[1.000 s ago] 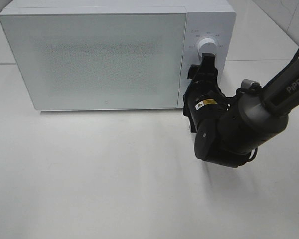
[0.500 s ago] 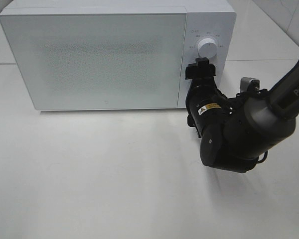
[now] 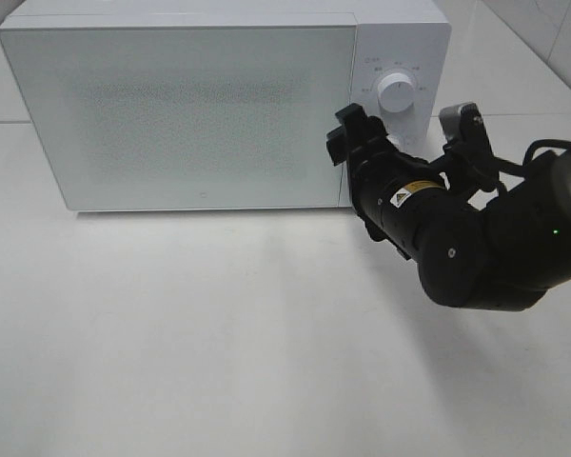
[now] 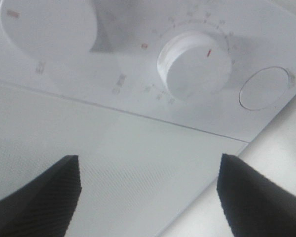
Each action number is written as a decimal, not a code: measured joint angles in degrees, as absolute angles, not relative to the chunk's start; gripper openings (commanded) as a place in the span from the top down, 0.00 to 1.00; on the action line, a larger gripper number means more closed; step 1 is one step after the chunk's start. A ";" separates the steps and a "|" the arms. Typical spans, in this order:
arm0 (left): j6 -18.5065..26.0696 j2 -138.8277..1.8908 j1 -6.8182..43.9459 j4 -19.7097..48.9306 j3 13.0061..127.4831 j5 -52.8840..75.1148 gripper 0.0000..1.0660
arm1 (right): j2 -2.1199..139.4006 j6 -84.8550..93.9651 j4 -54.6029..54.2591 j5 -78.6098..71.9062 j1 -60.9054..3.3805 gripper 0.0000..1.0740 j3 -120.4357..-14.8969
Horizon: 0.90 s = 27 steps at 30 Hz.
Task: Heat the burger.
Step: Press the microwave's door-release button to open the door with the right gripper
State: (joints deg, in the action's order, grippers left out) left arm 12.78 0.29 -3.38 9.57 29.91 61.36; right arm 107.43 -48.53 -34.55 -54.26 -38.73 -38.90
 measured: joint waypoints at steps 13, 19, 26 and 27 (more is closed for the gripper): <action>12.78 0.29 -3.38 9.57 29.91 61.36 0.08 | 96.77 -15.93 -33.58 -28.36 -34.84 0.30 -38.79; 12.78 0.29 -3.38 9.57 29.91 61.36 0.08 | 93.33 -7.68 -27.16 -16.44 -32.26 0.30 -39.65; 12.78 0.29 -3.38 9.57 29.91 61.36 0.08 | 90.41 -5.67 -17.65 0.00 -29.79 0.30 -43.60; 12.78 0.29 -3.38 9.57 29.91 61.36 0.08 | 89.61 -5.67 -14.73 4.70 -29.34 0.30 -44.92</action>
State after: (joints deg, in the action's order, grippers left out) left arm 12.78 0.29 -3.38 9.57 29.91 61.36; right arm 89.61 -5.67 -14.73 4.70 -29.34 -44.92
